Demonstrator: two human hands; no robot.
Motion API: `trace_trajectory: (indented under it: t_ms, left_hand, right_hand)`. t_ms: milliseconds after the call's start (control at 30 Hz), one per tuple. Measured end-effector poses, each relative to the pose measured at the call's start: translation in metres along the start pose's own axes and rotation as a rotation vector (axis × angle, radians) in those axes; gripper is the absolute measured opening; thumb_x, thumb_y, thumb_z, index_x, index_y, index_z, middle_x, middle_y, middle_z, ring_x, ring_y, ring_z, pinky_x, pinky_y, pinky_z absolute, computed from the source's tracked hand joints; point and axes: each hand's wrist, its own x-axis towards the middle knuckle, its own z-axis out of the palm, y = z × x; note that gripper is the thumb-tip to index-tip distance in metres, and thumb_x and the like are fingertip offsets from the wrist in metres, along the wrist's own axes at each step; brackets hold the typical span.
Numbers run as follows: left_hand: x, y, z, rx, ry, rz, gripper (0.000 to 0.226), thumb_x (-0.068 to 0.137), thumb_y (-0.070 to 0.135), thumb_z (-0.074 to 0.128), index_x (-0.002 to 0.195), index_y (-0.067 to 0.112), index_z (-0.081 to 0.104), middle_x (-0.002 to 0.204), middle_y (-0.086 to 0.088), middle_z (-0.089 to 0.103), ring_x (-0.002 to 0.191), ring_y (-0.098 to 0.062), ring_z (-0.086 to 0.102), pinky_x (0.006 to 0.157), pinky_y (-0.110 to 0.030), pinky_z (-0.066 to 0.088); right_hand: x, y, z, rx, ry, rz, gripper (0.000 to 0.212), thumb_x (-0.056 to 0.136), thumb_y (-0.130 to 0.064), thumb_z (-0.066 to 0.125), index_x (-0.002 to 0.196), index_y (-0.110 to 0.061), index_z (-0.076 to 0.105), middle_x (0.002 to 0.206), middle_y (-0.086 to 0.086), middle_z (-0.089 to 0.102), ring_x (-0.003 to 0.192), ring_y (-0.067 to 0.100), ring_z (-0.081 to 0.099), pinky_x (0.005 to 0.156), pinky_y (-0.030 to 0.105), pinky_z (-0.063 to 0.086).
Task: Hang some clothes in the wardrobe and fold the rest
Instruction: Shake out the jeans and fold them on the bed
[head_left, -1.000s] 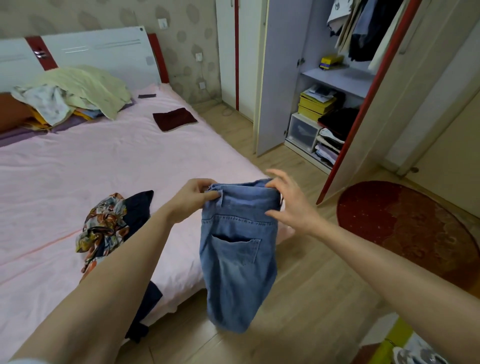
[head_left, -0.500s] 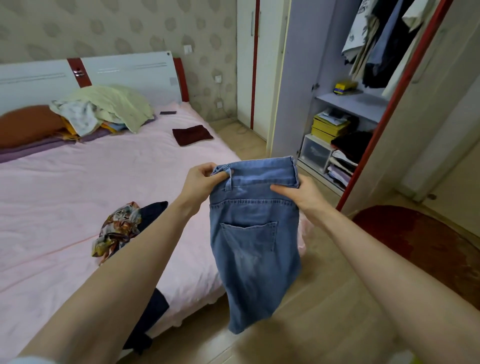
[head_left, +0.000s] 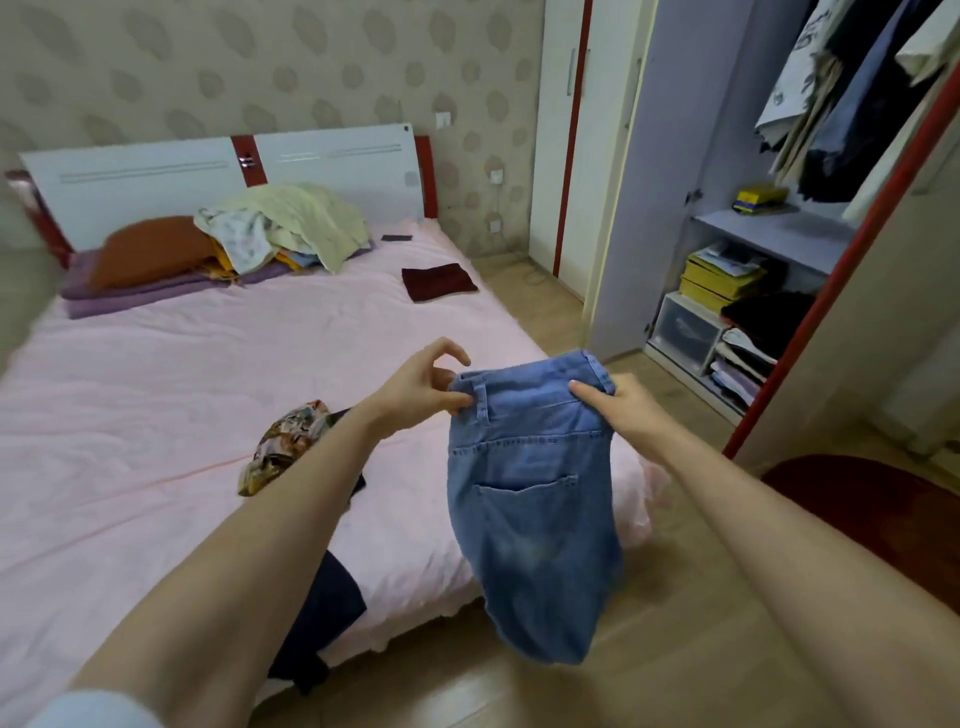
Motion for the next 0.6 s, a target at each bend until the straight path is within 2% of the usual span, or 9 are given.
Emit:
trace_trajectory:
  t_ms: [67, 200, 300, 367, 433, 500, 600]
  left_hand:
    - [0.000, -0.013, 0.007, -0.014, 0.077, 0.042, 0.021, 0.088, 0.001, 0.063, 0.100, 0.011, 0.049, 0.077, -0.009, 0.063, 0.067, -0.013, 0.053, 0.065, -0.026, 0.048]
    - [0.006, -0.002, 0.008, -0.179, 0.171, 0.070, 0.008, 0.092, 0.008, 0.061, 0.096, 0.008, 0.054, 0.079, -0.003, 0.067, 0.067, -0.008, 0.058, 0.061, -0.023, 0.048]
    - [0.013, 0.002, 0.011, -0.358, 0.258, -0.051, 0.014, 0.094, 0.014, 0.058, 0.108, 0.012, 0.058, 0.090, -0.003, 0.067, 0.077, -0.009, 0.061, 0.056, -0.018, 0.049]
    - [0.021, 0.003, 0.012, -0.534, 0.292, -0.139, 0.020, 0.097, 0.010, 0.052, 0.116, 0.006, 0.057, 0.102, -0.007, 0.063, 0.087, -0.015, 0.063, 0.061, -0.019, 0.055]
    - [0.027, 0.011, 0.012, -0.626, 0.325, -0.144, 0.021, 0.099, 0.002, 0.043, 0.115, -0.001, 0.057, 0.108, -0.012, 0.059, 0.091, -0.022, 0.063, 0.065, -0.024, 0.059]
    - [0.040, 0.015, 0.006, -0.430, 0.374, -0.095, 0.025, 0.097, -0.002, 0.037, 0.109, 0.000, 0.059, 0.103, -0.009, 0.059, 0.088, -0.023, 0.060, 0.061, -0.026, 0.058]
    - [0.055, 0.014, -0.004, 0.167, 0.290, 0.059, 0.028, 0.095, 0.016, 0.048, 0.120, 0.008, 0.057, 0.104, -0.007, 0.056, 0.086, -0.020, 0.056, 0.070, -0.029, 0.050]
  right_hand:
    - [0.006, 0.003, 0.000, 0.067, 0.054, -0.007, 0.009, 0.093, -0.017, 0.060, 0.093, -0.015, 0.069, 0.088, -0.002, 0.073, 0.084, 0.018, 0.069, 0.067, 0.018, 0.054]
    - [0.014, -0.007, -0.006, 0.141, 0.090, -0.044, 0.010, 0.093, -0.017, 0.060, 0.089, -0.015, 0.069, 0.081, -0.006, 0.073, 0.073, 0.008, 0.070, 0.062, 0.016, 0.053]
    - [0.022, -0.019, -0.008, 0.118, 0.055, -0.096, 0.012, 0.094, -0.017, 0.059, 0.088, -0.014, 0.068, 0.071, -0.012, 0.072, 0.066, 0.001, 0.068, 0.058, 0.013, 0.050]
    - [0.034, -0.022, -0.006, 0.086, 0.016, -0.133, 0.011, 0.093, -0.017, 0.060, 0.088, -0.014, 0.069, 0.072, -0.013, 0.073, 0.067, 0.000, 0.068, 0.059, 0.013, 0.050]
    - [0.042, -0.021, 0.000, 0.083, 0.027, -0.158, 0.008, 0.091, -0.017, 0.063, 0.088, -0.016, 0.071, 0.075, -0.012, 0.073, 0.071, 0.003, 0.068, 0.063, 0.016, 0.051]
    - [0.059, -0.020, 0.007, 0.088, 0.060, -0.182, 0.005, 0.089, -0.016, 0.066, 0.088, -0.015, 0.071, 0.079, -0.008, 0.073, 0.072, 0.006, 0.068, 0.067, 0.019, 0.053]
    - [0.082, -0.023, 0.019, 0.085, 0.099, -0.216, 0.004, 0.087, -0.014, 0.068, 0.089, -0.011, 0.070, 0.080, -0.005, 0.071, 0.071, 0.007, 0.067, 0.066, 0.018, 0.053]
